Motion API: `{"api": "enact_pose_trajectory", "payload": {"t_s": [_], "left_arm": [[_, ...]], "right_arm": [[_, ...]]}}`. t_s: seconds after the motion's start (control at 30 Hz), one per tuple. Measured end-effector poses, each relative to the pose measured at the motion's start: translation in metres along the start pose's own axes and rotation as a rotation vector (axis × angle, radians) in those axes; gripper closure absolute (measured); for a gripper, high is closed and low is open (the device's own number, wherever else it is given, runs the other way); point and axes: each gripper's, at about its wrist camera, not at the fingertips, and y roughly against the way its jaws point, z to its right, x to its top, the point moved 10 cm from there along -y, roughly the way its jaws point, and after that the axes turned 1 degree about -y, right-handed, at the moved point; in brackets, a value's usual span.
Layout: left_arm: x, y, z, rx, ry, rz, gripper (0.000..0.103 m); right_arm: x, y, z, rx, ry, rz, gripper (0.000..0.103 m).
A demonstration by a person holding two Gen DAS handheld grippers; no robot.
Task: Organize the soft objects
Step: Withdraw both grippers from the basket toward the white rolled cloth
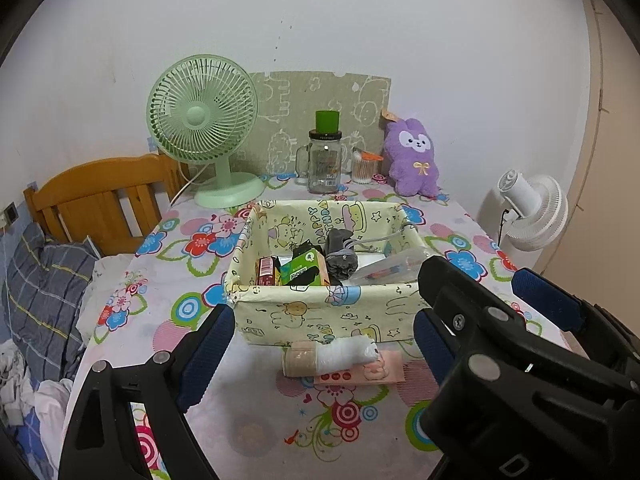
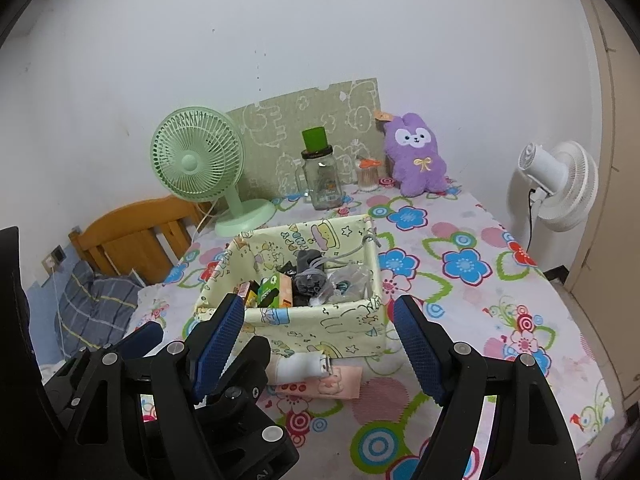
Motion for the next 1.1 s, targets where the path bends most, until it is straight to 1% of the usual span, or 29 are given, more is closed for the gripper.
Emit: {"api": "enact_pose_trajectory", "payload": {"t_s": [0.3, 0.57, 0.87, 1.1], "left_arm": [[-0.006, 0.017, 0.005, 0.008, -0.011, 0.028, 0.011], [-0.012, 0.027, 0.006, 0.028, -0.014, 0.052, 0.011], [-0.026, 0.023, 0.004, 0.03, -0.012, 0.048, 0.011], [-0.039, 0.009, -0.001, 0.048, -0.016, 0.023, 0.011]], "right_arm": [[-0.005, 0.021, 0.003, -0.016, 0.019, 0.024, 0.023], [-0.011, 0.03, 0.003, -0.031, 0.039, 0.033, 0.023], [-0.027, 0.031, 0.006, -0.05, 0.054, 0.027, 0.023], [-0.042, 0.016, 0.009, -0.049, 0.051, -0.003, 0.023]]}}
